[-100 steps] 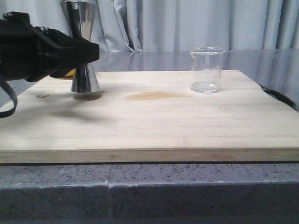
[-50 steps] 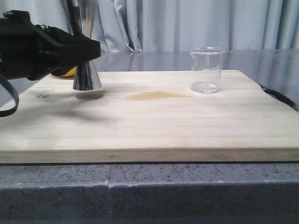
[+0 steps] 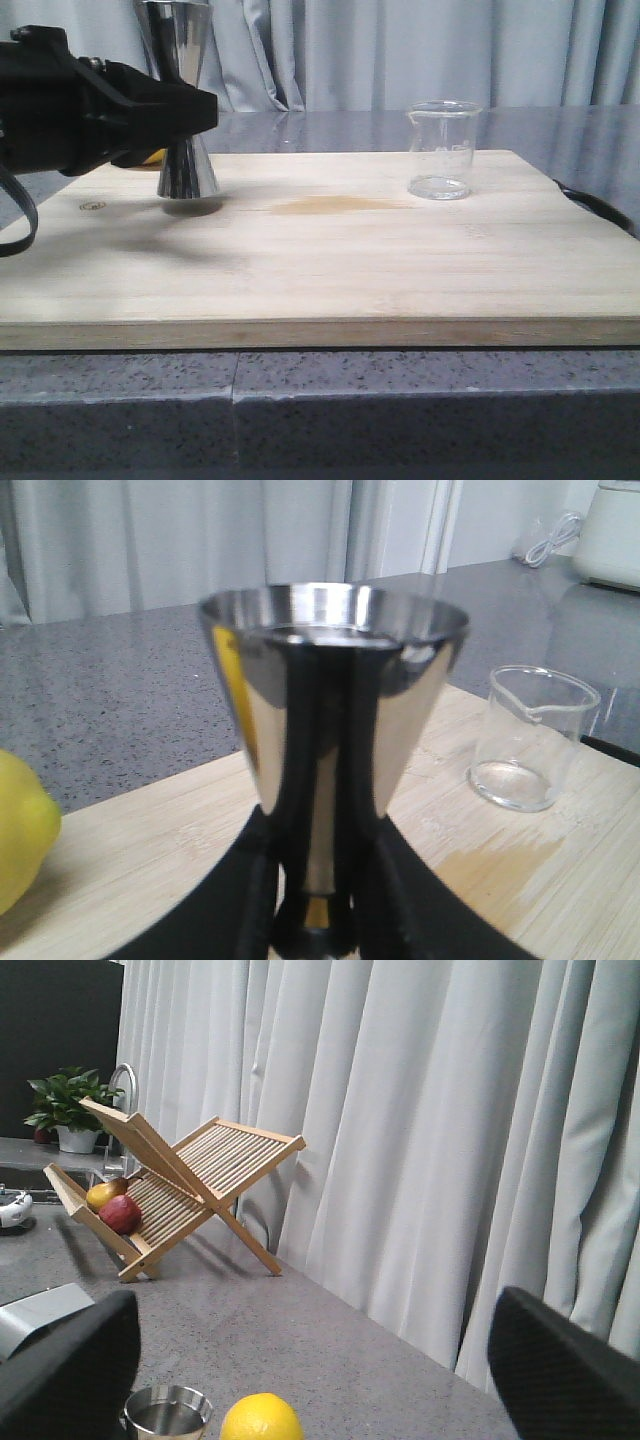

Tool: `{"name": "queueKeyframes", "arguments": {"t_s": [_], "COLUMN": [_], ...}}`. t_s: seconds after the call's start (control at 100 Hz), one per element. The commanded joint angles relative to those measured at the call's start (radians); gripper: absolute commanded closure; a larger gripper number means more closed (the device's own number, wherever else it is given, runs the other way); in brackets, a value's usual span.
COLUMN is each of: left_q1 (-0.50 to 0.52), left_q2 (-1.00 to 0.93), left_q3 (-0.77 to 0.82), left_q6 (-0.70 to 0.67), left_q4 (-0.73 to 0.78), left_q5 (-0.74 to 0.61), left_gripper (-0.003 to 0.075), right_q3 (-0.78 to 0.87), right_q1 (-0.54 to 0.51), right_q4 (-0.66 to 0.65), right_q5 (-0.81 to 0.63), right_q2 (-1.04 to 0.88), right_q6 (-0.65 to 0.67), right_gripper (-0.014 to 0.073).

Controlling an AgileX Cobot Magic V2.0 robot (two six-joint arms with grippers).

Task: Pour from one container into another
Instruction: 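Lower the steel jigger onto the board with the left gripper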

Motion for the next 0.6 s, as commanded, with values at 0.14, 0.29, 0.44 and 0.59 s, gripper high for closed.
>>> {"name": "queueKeyframes", "arguments": {"t_s": [0.14,0.29,0.44,0.59], "left_q1": [0.003,0.003,0.003,0.003], "left_q2": [-0.026,-0.026,-0.026,-0.009], "left_q3": [-0.027,-0.027,-0.027,-0.027], "left_q6": [-0.006,-0.006,-0.006,-0.006], "left_q4": [-0.004,0.002,0.002,0.002], "left_q5": [-0.090,-0.090,-0.092,-0.116], "left_gripper": [0.0660,0.0660,0.0660,0.0660], "right_q3": [-0.031,-0.031,-0.031,-0.031], "right_q1": [0.000,0.000,0.000,0.000], "right_q4": [0.044,0.044,0.044,0.044], "right_q5": [-0.084,-0.084,-0.084,-0.084], "right_q2": [-0.029,-0.029,-0.029,-0.029], "right_q6": [-0.003,-0.003,-0.003,-0.003], "right_gripper": [-0.0044,-0.0044,-0.0044,-0.0044]}}
